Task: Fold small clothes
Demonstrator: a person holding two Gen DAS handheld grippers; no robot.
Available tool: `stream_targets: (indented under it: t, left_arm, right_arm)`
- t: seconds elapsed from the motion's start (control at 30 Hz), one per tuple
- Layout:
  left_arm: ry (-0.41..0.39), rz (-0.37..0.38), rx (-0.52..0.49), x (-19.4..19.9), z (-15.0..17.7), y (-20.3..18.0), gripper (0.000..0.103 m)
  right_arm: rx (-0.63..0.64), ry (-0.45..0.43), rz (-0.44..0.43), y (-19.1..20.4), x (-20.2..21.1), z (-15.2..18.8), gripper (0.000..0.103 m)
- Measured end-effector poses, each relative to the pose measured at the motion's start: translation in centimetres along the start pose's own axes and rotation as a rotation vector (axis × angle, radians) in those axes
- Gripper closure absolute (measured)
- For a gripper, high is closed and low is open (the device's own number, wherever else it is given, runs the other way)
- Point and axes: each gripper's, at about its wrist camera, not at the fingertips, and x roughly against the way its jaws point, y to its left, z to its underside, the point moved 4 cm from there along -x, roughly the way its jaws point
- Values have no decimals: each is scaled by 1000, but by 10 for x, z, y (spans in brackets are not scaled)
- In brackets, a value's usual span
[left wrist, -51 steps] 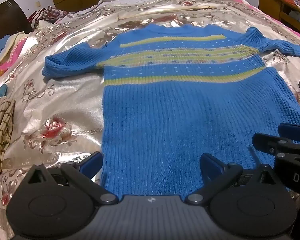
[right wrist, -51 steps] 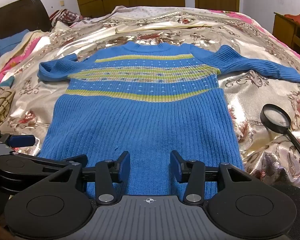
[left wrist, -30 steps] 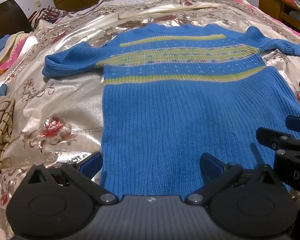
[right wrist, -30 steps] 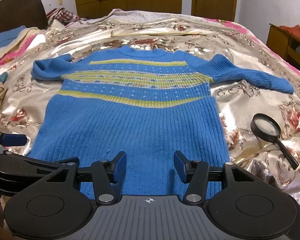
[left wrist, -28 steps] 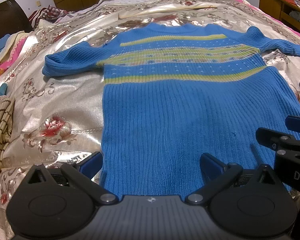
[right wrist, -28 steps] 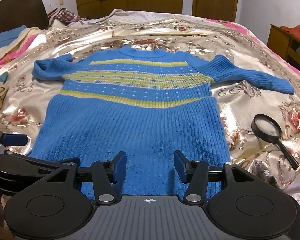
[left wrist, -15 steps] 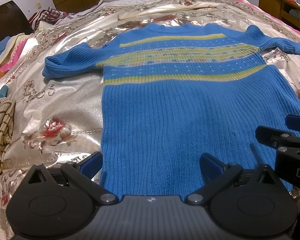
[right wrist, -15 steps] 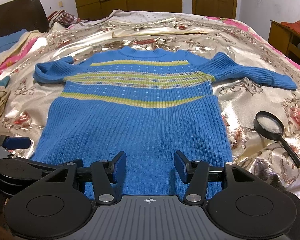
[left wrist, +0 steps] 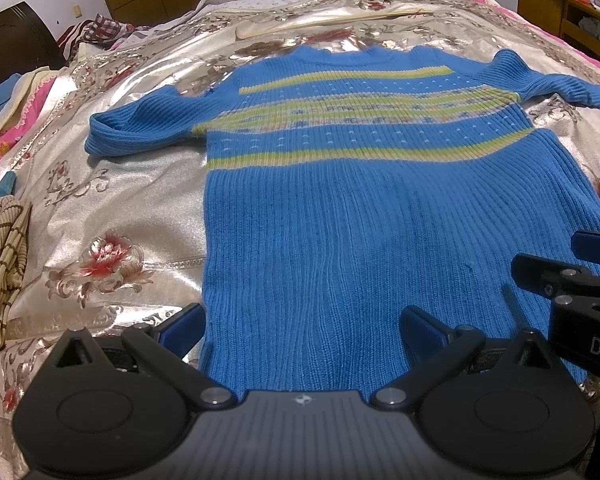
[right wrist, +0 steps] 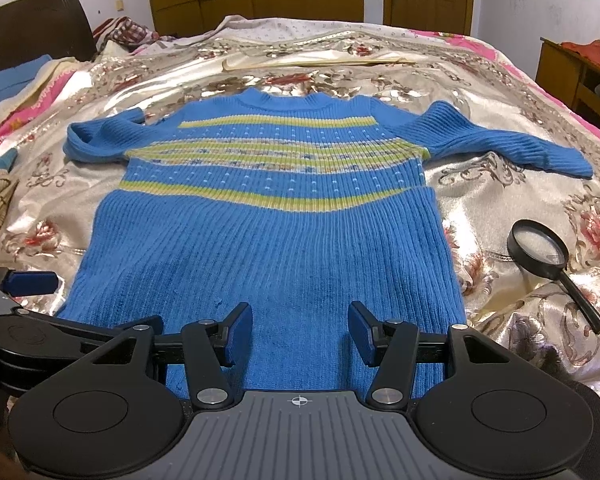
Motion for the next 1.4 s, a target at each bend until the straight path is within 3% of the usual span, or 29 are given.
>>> stream_targets:
  t: [1.4]
  left_arm:
    - [-5,-1,-5,2,-1,-1,0]
  right_arm:
    - [9,-4,16,1,1,-1,50]
